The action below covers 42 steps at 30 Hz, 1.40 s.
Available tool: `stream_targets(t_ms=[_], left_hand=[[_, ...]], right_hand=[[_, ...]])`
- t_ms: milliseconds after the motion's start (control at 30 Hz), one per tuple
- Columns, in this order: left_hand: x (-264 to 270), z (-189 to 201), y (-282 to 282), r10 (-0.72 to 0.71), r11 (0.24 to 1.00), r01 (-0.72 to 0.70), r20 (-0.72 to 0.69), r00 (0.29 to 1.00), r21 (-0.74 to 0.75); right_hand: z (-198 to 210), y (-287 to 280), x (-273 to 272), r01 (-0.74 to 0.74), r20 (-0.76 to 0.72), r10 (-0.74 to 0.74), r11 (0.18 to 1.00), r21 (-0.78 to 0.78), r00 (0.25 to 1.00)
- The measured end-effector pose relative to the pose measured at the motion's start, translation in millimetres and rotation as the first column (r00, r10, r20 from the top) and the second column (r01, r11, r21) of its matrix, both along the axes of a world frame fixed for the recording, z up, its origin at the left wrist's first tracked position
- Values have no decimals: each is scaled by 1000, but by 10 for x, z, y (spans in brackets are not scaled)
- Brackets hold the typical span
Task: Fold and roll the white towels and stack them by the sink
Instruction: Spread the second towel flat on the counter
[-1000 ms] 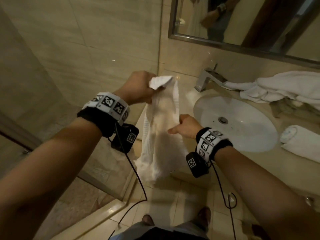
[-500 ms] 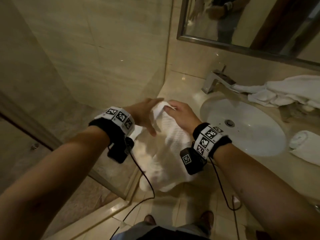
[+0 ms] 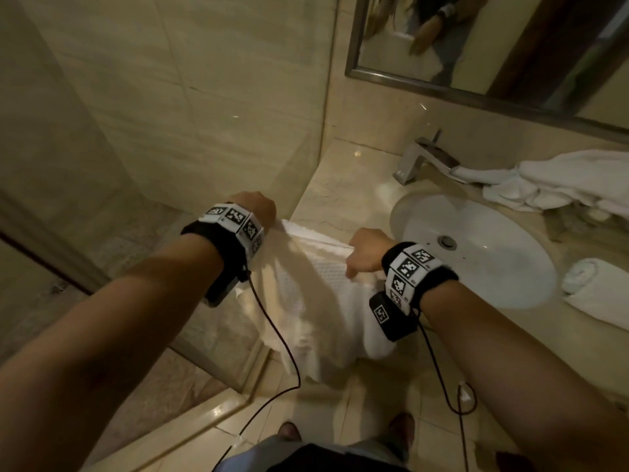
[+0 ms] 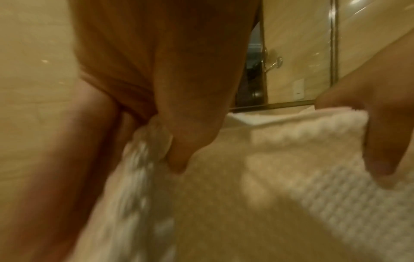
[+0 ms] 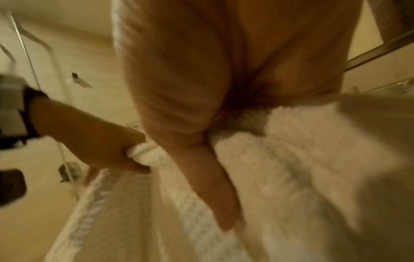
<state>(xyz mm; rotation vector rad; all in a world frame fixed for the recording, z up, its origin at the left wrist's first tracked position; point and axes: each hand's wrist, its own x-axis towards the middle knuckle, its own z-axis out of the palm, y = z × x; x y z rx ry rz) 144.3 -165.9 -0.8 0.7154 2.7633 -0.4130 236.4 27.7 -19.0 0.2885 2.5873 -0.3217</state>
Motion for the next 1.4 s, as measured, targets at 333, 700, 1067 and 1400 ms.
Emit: stream_targets(t_ms=[333, 700, 1067, 1400], left_hand=[[-131, 129, 156, 251, 913, -259, 68, 966, 314], [-321, 35, 273, 154, 639, -143, 56, 986, 755], [-952, 88, 534, 275, 610, -256, 102, 956, 750], [-1578, -26, 1019, 375, 709, -387, 150, 915, 589]], right_hand=[[-112, 338, -2, 366, -226, -333, 922, 129, 916], [-268, 538, -65, 538, -328, -445, 792, 290, 833], [-427, 671, -400, 626, -382, -711, 702, -340, 590], [-512, 1035, -1335, 503, -460, -659, 752, -425, 596]])
